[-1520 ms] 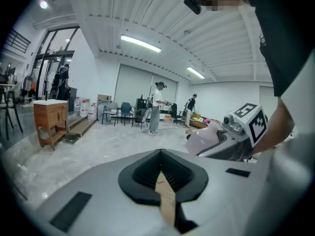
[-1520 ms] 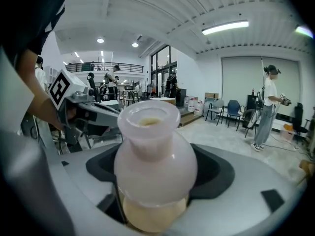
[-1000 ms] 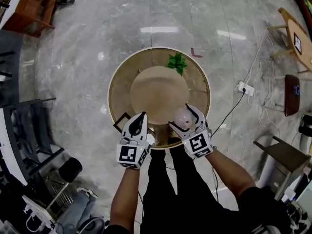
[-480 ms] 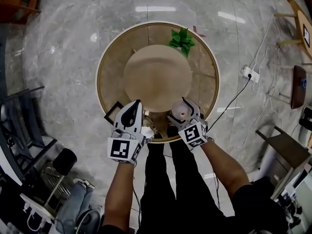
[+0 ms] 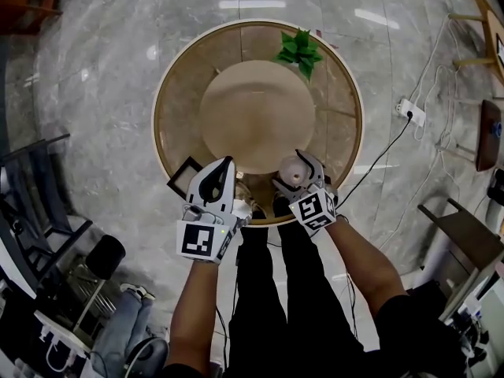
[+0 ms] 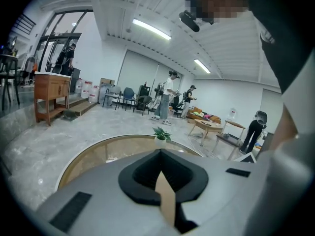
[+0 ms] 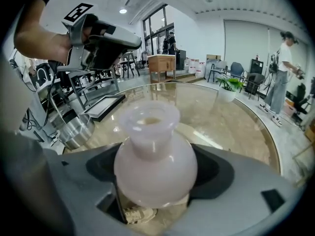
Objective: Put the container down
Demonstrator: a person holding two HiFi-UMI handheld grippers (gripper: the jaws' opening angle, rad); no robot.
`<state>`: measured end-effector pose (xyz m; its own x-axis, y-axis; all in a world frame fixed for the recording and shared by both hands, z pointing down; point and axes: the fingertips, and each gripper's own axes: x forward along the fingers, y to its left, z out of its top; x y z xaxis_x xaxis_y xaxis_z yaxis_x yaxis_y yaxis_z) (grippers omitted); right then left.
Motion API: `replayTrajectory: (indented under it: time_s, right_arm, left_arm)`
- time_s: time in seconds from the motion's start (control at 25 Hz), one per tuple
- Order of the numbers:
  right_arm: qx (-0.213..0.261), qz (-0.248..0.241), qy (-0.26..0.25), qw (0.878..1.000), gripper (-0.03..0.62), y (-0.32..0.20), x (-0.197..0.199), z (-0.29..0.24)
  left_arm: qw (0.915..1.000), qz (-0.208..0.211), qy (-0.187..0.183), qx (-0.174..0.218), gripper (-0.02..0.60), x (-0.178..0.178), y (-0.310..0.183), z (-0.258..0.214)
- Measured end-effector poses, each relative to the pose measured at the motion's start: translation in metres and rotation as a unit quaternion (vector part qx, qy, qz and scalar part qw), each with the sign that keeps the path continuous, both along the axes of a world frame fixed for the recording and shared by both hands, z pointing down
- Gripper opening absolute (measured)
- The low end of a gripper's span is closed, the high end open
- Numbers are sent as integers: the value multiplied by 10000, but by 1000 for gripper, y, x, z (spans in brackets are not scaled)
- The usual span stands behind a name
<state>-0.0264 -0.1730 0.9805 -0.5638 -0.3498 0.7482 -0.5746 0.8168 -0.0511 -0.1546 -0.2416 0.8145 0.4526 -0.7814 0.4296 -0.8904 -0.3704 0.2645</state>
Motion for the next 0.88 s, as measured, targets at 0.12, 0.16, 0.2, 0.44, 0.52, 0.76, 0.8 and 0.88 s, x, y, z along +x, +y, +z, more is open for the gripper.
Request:
replayTrajectory:
  time_s: [0.12,0.16,0.2,0.44,0.52,0.76,0.8,0.88]
  right_arm:
    - [-5,-22,-19,10000,403,2,-2,1]
    - [29,-38,-11,10000,403,2,-3,1]
    - [76,-52,-2,10000,403,1,-3,1]
    - [77,19,41,10000,405,0,-1,-3]
    - [94,13,53,9999,407,1,-1,-21]
    - [634,-69,-278,9976,407,-12,-20,-146]
    - [844,-76,-449,9954,407,-20,-28,-181]
    - [1186,-48,-875,9891,407,-32,-45,-254]
  left_arm:
    - [10000,50,16,24,0,3,4,-3]
    - [10000,32,27,23,0,3,5,-4]
    - [10000,8,38,20,0,2,5,-5]
    - [9999,5,96,34,0,4,6,-25]
    - [9999,32,112,99,0,4,7,-45]
    - [9996,-4,19,296,0,-6,11,-122]
    - [9993,16,-20,367,0,-8,12,-138]
    - [9988,0,-95,489,0,-16,17,-169]
